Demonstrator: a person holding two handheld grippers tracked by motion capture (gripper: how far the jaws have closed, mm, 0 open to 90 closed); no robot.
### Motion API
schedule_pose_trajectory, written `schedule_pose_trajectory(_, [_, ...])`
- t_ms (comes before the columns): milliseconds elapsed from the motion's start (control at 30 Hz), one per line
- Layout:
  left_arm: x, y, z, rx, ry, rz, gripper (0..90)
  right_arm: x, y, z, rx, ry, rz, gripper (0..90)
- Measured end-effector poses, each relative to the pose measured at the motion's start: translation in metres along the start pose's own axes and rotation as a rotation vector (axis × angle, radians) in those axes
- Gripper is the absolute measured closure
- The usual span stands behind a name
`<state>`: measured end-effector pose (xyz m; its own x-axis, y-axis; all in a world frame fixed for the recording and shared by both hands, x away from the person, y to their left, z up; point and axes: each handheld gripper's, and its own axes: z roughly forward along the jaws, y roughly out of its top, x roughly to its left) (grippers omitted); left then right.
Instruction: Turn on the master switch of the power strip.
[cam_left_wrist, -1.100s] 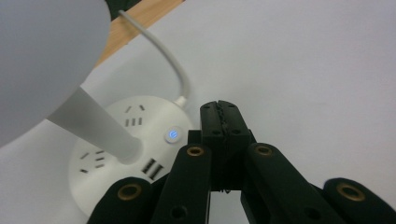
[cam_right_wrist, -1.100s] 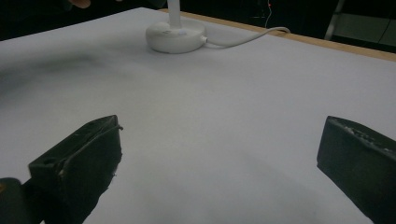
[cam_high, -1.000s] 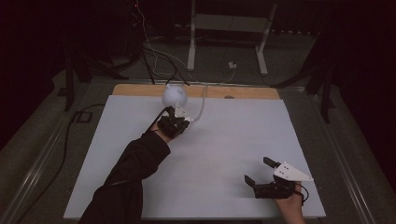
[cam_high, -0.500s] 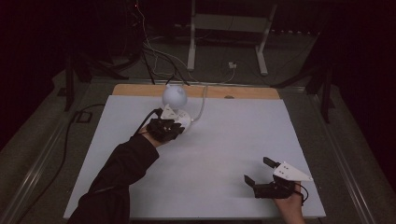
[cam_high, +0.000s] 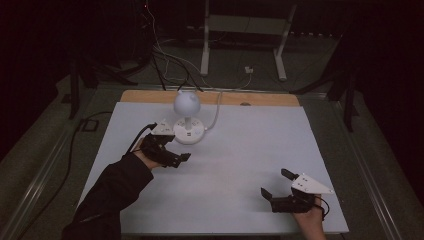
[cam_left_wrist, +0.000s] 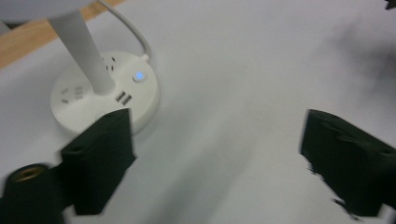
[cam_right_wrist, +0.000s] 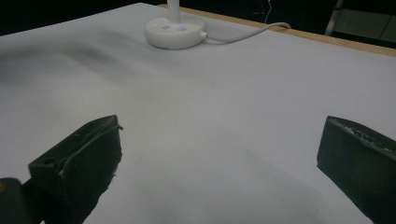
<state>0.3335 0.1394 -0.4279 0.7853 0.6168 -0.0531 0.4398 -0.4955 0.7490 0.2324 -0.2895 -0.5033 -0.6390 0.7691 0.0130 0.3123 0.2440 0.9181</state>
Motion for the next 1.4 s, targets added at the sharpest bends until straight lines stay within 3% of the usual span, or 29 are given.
schedule_pose_trajectory(67, [-0.001,-0.005,-0.004,0.001,-0.015,-0.002,2.1,0.000,0.000,0.000,0.000,-0.002,-0.002,0.0])
schedule_pose_trajectory(333, [-0.006,-0.027,-0.015,0.005,-0.029,0.014,0.2,0.000,0.000,0.001,0.005,-0.002,-0.002,0.0])
schedule_pose_trajectory(833, [-0.029,-0.074,-0.014,0.027,-0.044,0.046,0.1,0.001,0.000,0.002,0.012,0.002,-0.008,0.0])
schedule_pose_trajectory(1200, [-0.034,-0.109,-0.018,0.040,-0.040,0.015,0.2,0.002,-0.001,0.003,0.019,0.007,-0.009,0.0])
schedule_pose_trajectory(1400, [-0.032,-0.127,-0.023,0.021,-0.027,0.008,0.2,0.002,-0.001,0.004,0.024,0.009,-0.010,0.0])
